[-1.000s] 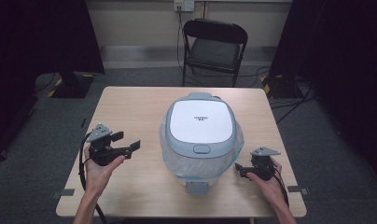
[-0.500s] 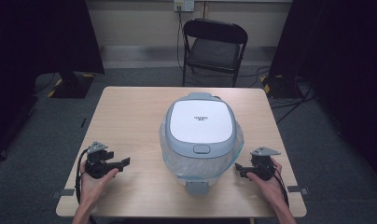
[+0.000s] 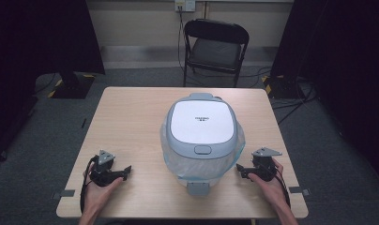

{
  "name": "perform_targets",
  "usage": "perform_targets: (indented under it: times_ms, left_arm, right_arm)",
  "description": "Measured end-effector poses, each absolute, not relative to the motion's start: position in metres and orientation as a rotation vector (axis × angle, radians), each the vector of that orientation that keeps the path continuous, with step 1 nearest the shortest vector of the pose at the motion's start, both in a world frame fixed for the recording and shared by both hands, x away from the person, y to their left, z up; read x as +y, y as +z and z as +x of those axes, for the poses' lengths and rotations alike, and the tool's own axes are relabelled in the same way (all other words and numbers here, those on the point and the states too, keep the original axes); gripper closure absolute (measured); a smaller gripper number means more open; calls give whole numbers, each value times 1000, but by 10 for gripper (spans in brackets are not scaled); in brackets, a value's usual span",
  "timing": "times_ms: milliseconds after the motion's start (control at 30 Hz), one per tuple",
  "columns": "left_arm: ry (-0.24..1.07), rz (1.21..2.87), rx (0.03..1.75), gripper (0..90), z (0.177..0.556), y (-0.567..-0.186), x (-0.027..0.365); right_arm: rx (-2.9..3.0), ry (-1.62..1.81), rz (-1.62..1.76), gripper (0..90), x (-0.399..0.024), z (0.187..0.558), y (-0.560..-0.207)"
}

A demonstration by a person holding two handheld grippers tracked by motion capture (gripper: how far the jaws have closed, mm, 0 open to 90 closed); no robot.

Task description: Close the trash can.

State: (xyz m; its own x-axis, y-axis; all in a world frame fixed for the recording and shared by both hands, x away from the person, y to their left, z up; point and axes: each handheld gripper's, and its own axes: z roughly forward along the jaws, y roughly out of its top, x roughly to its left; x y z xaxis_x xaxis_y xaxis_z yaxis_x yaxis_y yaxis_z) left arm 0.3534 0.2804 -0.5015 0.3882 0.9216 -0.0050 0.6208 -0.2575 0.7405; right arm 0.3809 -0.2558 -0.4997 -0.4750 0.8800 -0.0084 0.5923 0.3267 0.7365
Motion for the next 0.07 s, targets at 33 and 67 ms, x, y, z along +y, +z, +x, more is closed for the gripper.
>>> perform_targets:
  times_ms: [33, 67]
  left_arm:
    - [578, 1982, 1319, 166, 353, -502, 280]
    - [577, 1981, 1321, 165, 353, -502, 280]
  right_arm:
    - [2189, 955, 1301, 146, -256, 381, -500]
    - [2189, 955, 1301, 146, -256, 381, -500]
